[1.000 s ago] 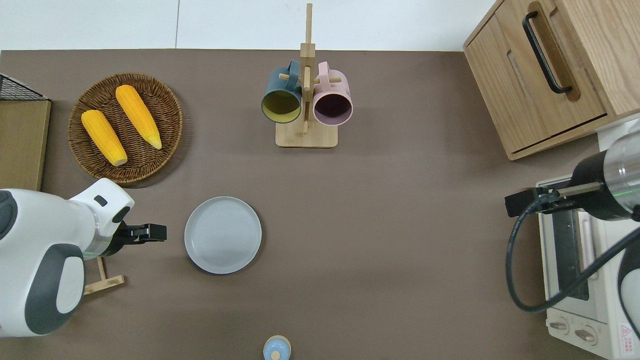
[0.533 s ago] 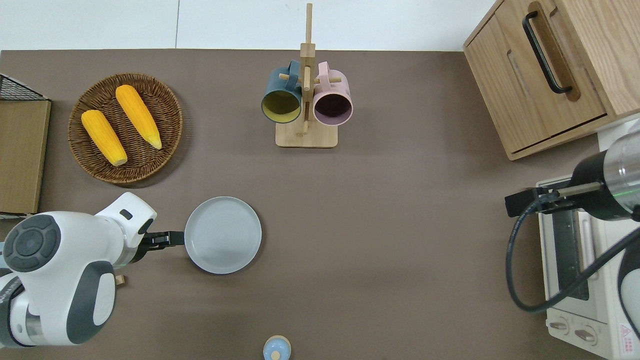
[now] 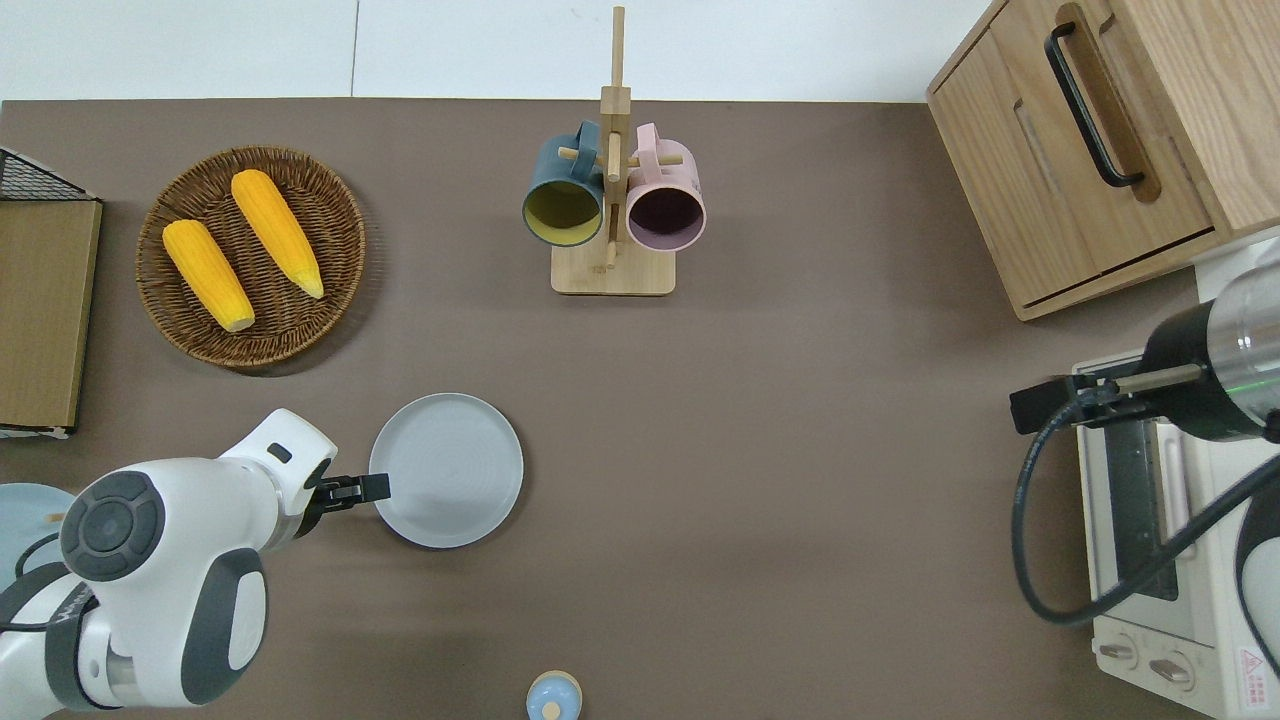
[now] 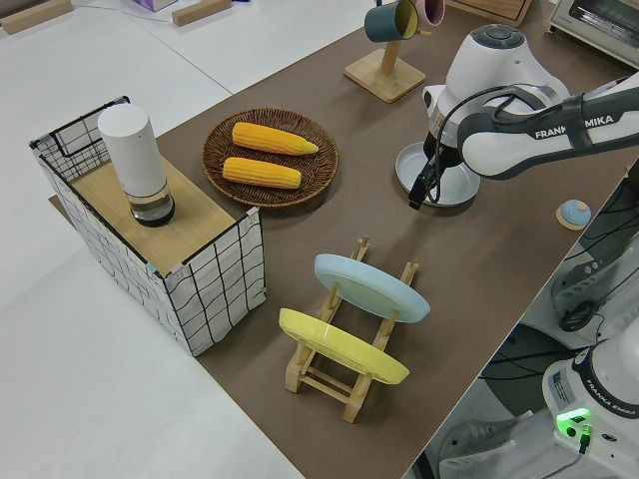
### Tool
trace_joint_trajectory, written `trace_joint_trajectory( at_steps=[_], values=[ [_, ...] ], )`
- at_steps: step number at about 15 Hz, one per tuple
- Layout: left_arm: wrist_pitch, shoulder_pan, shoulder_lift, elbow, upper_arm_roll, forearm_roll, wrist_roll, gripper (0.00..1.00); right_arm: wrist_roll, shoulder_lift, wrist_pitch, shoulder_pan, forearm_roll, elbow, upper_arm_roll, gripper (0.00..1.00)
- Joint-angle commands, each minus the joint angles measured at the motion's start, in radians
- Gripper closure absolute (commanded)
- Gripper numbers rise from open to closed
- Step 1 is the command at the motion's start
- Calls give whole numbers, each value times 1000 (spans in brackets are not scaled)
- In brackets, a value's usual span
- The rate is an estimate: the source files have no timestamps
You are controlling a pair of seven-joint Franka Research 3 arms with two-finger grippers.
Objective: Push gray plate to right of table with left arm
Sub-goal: 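Push the gray plate with the left gripper toward the toaster oven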
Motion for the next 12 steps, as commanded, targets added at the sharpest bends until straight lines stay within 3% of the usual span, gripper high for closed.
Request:
trace_joint_trajectory(
  at_steps=[1, 9, 12],
  values=[
    [97, -5, 23, -45, -28, -28, -56, 7, 0, -6, -12, -20, 10, 4, 13, 17],
    [154, -5, 69, -50, -50, -26, -78, 76, 0, -6, -12, -20, 10, 4, 15, 17],
    [156, -5, 79, -50, -50, -28, -78, 194, 0, -6, -12, -20, 10, 4, 15, 17]
  ],
)
